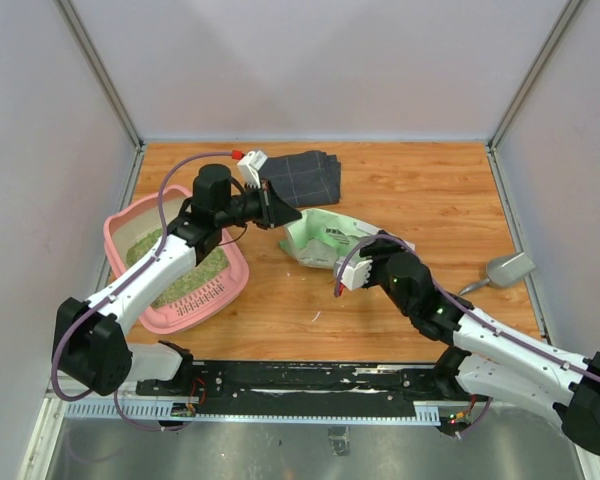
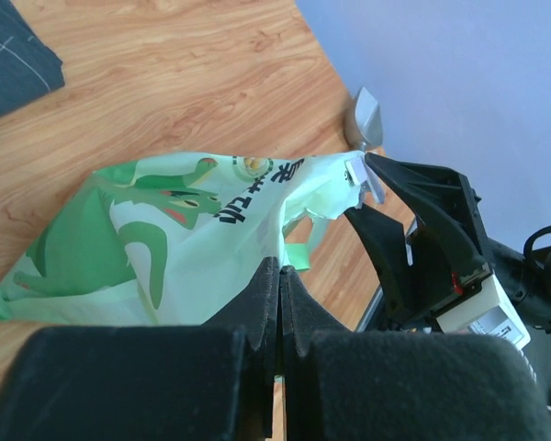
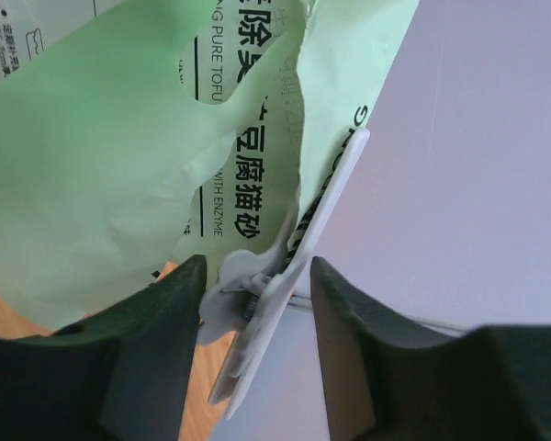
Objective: Fill the litter box with clean litter
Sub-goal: Remove the clamp from the cat litter bag.
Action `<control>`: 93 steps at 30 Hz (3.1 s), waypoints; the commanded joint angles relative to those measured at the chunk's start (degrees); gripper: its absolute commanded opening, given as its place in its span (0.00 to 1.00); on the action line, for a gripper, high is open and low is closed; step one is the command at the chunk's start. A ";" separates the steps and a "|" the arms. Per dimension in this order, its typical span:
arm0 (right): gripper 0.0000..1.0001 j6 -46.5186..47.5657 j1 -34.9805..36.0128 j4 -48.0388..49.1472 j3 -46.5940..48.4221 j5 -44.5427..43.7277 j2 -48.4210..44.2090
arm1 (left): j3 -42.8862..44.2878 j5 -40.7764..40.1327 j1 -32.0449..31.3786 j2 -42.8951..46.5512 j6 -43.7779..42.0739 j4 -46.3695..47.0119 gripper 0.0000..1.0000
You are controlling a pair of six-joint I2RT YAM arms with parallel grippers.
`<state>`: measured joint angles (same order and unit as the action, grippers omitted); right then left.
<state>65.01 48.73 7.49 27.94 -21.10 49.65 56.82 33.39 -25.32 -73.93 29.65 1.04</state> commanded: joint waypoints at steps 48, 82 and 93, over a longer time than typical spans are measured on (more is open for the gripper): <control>0.40 1.72 -9.25 2.16 -1.23 5.47 -7.42 | -5.37 12.00 4.60 1.36 18.33 23.66 0.00; 0.34 0.79 -14.54 9.74 -2.14 20.93 -2.86 | -8.43 14.43 6.15 3.00 21.73 26.65 0.00; 0.01 2.53 -14.63 1.12 1.24 19.62 -5.37 | -9.27 12.96 7.32 3.52 20.59 26.65 0.00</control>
<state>66.19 34.76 12.05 26.81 -0.54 46.02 47.11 46.59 -19.42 -73.65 49.98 20.95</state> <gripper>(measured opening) 0.153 0.009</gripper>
